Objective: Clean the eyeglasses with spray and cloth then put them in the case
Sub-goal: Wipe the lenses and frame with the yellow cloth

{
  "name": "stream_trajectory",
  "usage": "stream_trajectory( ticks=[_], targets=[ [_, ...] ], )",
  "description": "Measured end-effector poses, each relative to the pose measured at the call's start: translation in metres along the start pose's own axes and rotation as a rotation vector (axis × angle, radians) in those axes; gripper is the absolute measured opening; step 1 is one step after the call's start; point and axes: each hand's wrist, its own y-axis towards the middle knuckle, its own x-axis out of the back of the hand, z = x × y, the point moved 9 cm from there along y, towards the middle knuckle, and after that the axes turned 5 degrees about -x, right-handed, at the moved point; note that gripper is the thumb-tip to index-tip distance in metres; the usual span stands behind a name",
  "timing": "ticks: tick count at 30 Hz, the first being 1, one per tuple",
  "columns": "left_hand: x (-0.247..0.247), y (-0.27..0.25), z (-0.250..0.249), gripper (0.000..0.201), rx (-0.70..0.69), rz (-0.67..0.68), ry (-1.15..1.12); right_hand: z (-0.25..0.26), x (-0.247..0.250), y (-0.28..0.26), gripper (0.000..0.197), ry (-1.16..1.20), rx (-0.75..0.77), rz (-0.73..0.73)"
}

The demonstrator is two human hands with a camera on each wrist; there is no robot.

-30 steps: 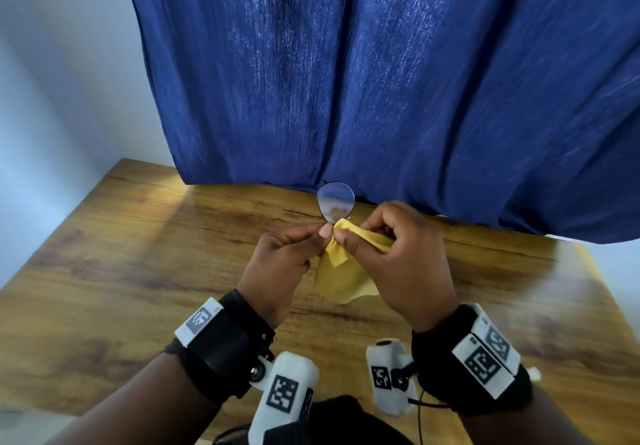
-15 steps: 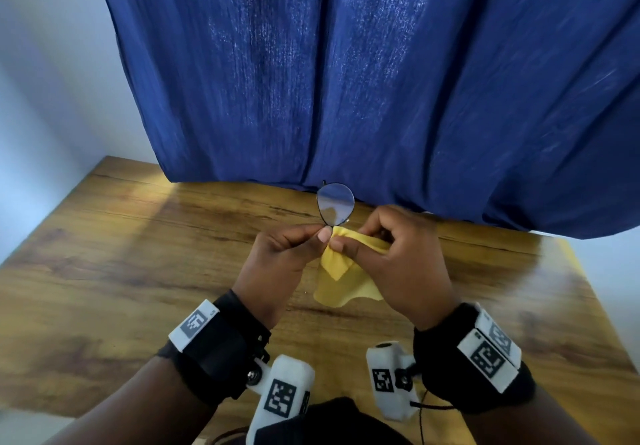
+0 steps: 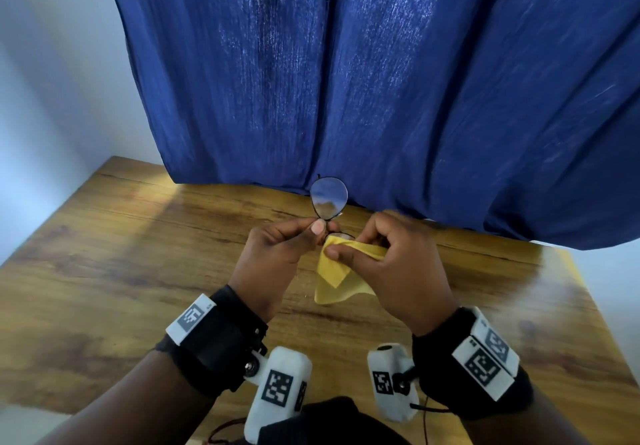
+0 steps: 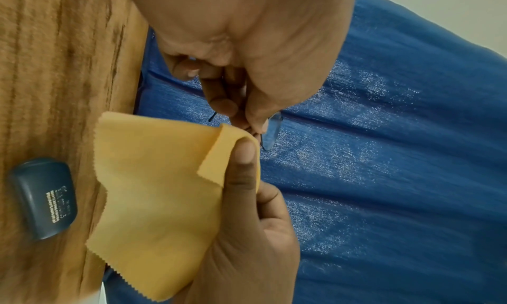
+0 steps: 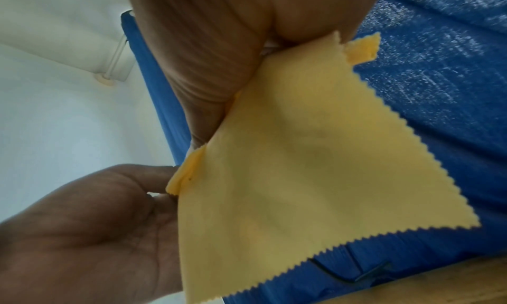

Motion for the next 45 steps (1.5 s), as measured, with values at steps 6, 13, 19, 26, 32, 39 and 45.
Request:
stream_trajectory(
  ticks=[6,13,19,26,32,39,45],
  targets=[
    [0.027,0.005,-0.011,0.02,-0.003,-0.038,0.03,-0.003,-0.008,-0.007,0.042,-0.062,-0.054,0.01],
    [0.023,0.002,-0.008,0.021,0.013,0.067,0.057,0.007,-0.006,0.008,0.037,-0.001,-0.101,-0.143],
    [0.027,0.005,-0.007,0.021,0.031,0.05,0.033,0.017,-0.028,-0.007,0.041,-0.065,-0.053,-0.058],
    [0.02,0.008,-0.009,0.022,-0.004,0.029,0.068,-0.011,0.002,-0.003,0.039,-0.059,-0.12,-0.123],
    [0.004,0.006,-0.005,0.019,0.017,0.01,0.018,0.016,-0.012,0.005,0.039,-0.048,0.041,-0.086],
    [0.005,0.005,-0.008,0.019,0.01,-0.065,0.044,-0.017,0.008,-0.002,0.042,-0.062,-0.019,-0.042],
    [-0.013,0.001,0.001,0.02,0.048,-0.027,0.076,-0.009,0.01,0.012,0.042,0.007,0.023,-0.115]
  ],
)
